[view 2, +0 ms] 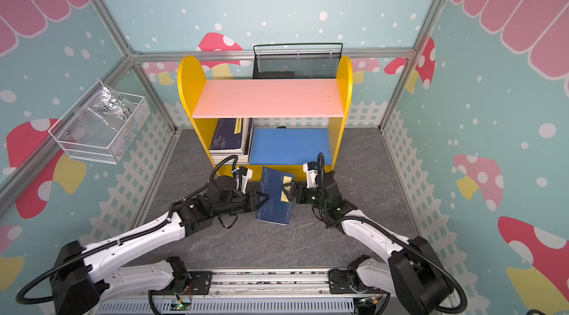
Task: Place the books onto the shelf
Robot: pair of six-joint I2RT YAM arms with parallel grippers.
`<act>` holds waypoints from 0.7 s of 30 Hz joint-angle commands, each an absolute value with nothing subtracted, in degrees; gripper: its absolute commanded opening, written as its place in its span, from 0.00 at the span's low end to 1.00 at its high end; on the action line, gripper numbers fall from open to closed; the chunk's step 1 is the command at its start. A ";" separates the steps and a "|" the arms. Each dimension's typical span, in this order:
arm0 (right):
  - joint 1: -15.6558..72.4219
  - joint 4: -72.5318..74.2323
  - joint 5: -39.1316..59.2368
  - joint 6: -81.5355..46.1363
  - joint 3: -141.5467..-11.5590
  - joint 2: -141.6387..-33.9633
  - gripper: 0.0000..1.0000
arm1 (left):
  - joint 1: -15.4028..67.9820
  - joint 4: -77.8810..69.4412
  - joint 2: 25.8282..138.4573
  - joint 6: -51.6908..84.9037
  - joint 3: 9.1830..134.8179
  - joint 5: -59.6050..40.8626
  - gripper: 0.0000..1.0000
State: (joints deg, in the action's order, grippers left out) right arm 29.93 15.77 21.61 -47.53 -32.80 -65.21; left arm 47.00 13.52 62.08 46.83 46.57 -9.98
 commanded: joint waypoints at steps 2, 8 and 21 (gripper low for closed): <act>29.59 16.78 32.34 -45.22 -35.49 -58.89 0.85 | 46.22 20.71 52.96 39.37 52.23 -11.07 0.01; 31.30 23.28 39.38 -47.95 -37.74 -56.04 0.85 | 43.71 19.89 51.89 37.09 56.41 -19.79 0.00; 34.91 34.97 42.28 -51.24 -33.66 -55.52 0.72 | 41.92 5.80 50.99 41.21 58.04 -29.49 0.00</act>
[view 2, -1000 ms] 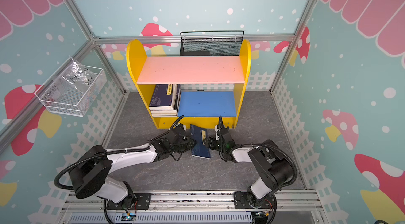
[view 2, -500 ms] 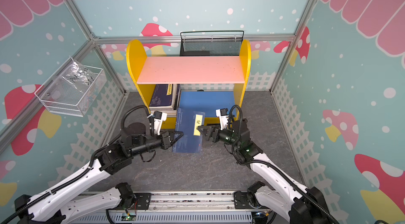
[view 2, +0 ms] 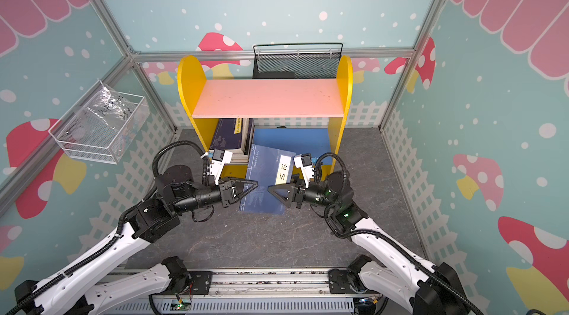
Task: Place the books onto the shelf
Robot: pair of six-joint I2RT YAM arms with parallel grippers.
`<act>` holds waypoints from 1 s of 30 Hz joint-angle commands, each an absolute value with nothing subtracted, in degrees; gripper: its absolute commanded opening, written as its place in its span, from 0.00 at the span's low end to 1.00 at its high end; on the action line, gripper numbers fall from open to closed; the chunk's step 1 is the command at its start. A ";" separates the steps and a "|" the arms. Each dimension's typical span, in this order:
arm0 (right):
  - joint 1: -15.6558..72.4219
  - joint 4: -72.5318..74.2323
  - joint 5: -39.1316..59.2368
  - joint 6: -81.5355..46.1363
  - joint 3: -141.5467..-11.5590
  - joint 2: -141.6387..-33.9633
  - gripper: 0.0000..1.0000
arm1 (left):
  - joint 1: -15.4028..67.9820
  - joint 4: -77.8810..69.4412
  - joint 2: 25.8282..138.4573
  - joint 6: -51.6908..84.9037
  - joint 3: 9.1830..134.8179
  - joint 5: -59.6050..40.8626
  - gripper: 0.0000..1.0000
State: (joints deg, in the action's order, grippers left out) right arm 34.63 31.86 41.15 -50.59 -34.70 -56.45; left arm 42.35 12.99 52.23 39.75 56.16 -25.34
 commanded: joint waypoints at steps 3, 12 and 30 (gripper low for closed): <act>34.90 36.19 44.55 -51.98 -33.20 -54.86 0.69 | 41.47 5.27 50.28 41.66 57.21 -29.70 0.00; 34.93 44.52 47.11 -60.31 -29.96 -58.90 0.43 | 38.99 5.27 50.10 40.96 57.22 -30.44 0.00; 34.92 61.04 49.02 -68.19 -26.40 -63.79 0.24 | 36.12 2.90 50.71 41.94 54.89 -31.71 0.00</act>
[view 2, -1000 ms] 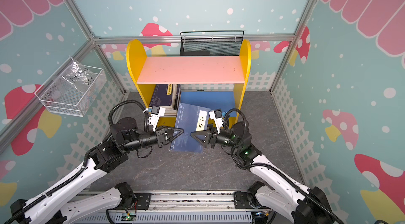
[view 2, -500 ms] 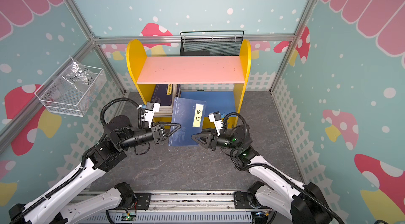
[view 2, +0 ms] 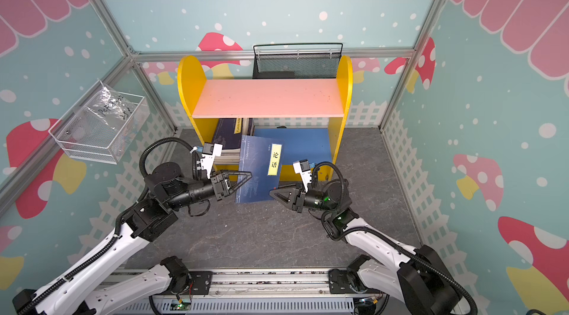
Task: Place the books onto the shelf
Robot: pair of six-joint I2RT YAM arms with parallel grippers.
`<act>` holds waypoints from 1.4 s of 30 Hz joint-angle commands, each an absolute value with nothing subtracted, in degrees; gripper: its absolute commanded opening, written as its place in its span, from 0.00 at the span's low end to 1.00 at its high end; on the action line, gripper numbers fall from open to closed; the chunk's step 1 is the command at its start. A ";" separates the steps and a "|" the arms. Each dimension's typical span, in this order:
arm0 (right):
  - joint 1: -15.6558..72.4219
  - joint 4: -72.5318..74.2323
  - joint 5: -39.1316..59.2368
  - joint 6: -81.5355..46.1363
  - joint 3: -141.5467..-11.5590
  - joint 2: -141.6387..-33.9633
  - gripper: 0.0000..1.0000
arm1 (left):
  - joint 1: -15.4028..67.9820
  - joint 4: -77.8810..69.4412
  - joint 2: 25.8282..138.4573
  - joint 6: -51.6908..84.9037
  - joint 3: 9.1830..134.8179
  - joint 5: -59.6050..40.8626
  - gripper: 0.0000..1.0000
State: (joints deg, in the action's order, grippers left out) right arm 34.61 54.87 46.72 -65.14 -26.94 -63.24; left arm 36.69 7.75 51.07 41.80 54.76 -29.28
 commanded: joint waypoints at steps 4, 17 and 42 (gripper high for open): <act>34.90 65.78 50.55 -70.54 -26.12 -64.75 0.21 | 34.41 2.34 51.45 41.83 54.74 -33.69 0.00; 34.86 78.26 51.83 -75.43 -25.27 -68.99 0.20 | 30.97 -1.95 53.63 44.32 54.50 -39.70 0.00; 33.46 58.90 41.18 -68.59 -30.76 -72.42 0.00 | 29.88 29.07 36.75 29.79 59.16 -4.04 0.86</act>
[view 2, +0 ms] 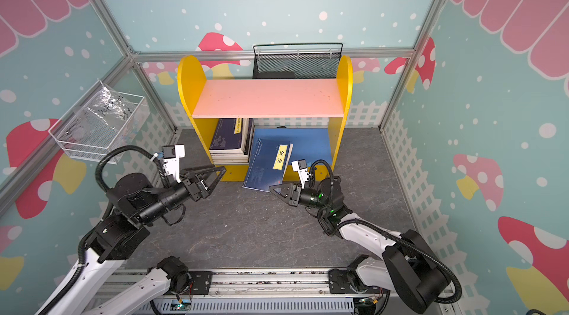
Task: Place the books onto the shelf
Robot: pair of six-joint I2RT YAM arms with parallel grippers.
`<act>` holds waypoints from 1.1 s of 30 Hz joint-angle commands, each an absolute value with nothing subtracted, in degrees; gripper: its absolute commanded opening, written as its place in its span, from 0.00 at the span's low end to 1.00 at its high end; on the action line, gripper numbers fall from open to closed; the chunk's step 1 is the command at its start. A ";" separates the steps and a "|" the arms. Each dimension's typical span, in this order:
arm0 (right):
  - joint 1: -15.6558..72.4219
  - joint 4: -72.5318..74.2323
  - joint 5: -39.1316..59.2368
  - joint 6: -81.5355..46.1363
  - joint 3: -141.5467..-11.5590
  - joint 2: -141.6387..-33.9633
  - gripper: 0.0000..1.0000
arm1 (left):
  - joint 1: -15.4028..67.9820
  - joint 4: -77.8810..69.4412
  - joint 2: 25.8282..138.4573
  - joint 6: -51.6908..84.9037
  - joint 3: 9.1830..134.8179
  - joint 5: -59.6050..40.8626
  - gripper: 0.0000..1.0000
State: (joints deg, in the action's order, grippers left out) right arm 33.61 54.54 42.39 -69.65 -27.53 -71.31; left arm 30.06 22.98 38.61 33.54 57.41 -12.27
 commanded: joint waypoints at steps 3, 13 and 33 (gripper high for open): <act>33.43 63.43 41.79 -68.72 -33.06 -76.49 0.00 | 29.88 30.89 34.40 28.70 59.41 -1.38 0.87; 33.00 81.89 44.92 -79.51 -46.70 -96.94 0.00 | 29.88 33.17 28.81 30.85 57.07 7.70 0.88; 32.08 62.10 51.70 -82.76 -80.73 -120.03 0.01 | 29.88 34.62 21.25 34.02 52.86 10.04 0.89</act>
State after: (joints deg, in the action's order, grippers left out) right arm 32.23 63.07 49.95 -81.80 -77.38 -118.91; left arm 30.06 34.46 21.02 33.67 52.90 10.87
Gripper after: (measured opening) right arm 0.109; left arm 0.891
